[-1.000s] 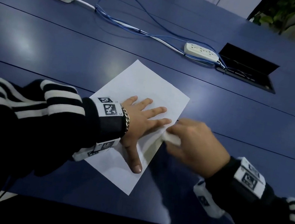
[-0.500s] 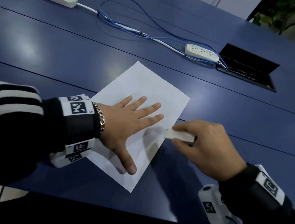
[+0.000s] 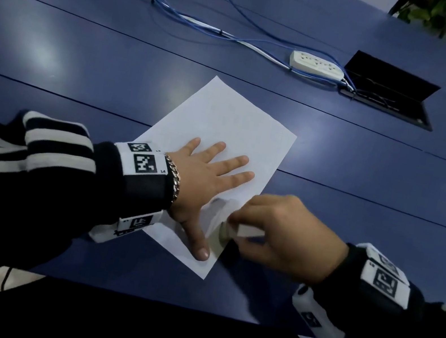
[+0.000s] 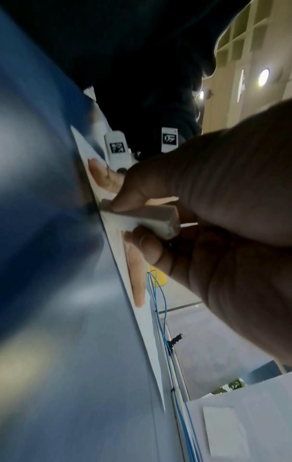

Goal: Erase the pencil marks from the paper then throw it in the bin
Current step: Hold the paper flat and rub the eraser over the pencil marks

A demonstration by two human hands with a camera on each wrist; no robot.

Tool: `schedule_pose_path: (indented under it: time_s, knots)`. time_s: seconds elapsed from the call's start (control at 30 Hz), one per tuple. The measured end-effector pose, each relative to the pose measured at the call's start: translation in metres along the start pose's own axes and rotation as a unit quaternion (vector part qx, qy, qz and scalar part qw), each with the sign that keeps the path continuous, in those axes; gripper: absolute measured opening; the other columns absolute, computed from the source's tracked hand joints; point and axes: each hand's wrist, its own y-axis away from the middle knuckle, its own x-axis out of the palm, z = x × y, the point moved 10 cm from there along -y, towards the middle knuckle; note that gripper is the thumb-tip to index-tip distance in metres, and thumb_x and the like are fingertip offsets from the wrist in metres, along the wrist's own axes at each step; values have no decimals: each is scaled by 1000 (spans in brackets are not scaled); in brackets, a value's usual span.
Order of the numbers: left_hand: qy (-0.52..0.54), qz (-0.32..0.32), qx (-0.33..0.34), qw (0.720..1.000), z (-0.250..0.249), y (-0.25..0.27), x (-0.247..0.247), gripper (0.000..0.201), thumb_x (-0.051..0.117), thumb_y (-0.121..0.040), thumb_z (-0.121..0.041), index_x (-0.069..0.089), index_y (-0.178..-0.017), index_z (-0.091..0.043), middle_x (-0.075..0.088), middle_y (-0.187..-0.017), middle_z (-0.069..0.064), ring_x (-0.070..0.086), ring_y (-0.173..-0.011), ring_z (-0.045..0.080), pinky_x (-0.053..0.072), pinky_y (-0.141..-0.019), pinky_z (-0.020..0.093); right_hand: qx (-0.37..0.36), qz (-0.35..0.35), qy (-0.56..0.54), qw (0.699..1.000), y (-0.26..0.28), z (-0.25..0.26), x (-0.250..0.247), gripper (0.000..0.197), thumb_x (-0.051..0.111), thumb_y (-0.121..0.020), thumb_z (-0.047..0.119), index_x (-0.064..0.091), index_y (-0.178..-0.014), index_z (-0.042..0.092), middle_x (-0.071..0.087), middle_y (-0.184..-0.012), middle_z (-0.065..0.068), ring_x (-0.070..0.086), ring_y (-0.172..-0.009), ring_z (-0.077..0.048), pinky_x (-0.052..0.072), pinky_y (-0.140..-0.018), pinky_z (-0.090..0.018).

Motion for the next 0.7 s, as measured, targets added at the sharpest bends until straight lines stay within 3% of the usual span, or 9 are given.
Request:
schedule_pose_path:
  time_s: [0.13,0.3,0.43,0.53,0.63,0.7]
  knots:
    - [7,4,-3,1000,0,0,1,164,70,-47,-99,-38,-156,-39,-43,-165,-14,-33,-156,33,-10,-125,67,61,-101,36,992,-9,-32,-27,33,50,-84,46,71,-92,23,67,-86,2,63,-82,-21,54,-72,-39]
    - [-14,7,-11,1000,0,-1,1,166,68,-46,-101,-39,-155,-37,-44,-164,-11,-34,-155,36,-7,-125,68,-8,8,39,999,9,18,10,27,47,-85,34,69,-94,24,63,-91,4,62,-81,-21,54,-71,-36]
    - [3,6,-9,1000,0,1,0,164,70,-48,-99,-39,-155,-39,-43,-165,-14,-35,-155,33,-11,-125,67,74,-68,54,993,-12,-28,-24,42,42,-81,53,70,-93,23,66,-88,3,62,-82,-20,53,-72,-38]
    - [-5,4,-10,1000,0,0,0,164,69,-48,-99,-39,-155,-38,-44,-164,-13,-34,-155,33,-9,-125,66,49,-78,68,993,-5,-10,-15,33,45,-85,45,68,-92,21,64,-88,2,62,-81,-22,53,-70,-38]
    - [-19,1,-11,1000,-1,-1,1,164,68,-47,-101,-39,-155,-38,-45,-164,-13,-34,-155,34,-8,-126,65,40,-23,44,998,8,5,-1,23,51,-88,38,68,-97,25,64,-88,6,62,-80,-19,52,-70,-35]
    - [-20,3,-10,1000,0,-1,1,163,66,-48,-102,-38,-155,-38,-45,-164,-12,-33,-156,34,-9,-126,64,58,-53,30,996,13,-5,-15,22,55,-88,39,70,-97,26,66,-84,7,63,-79,-16,52,-72,-35]
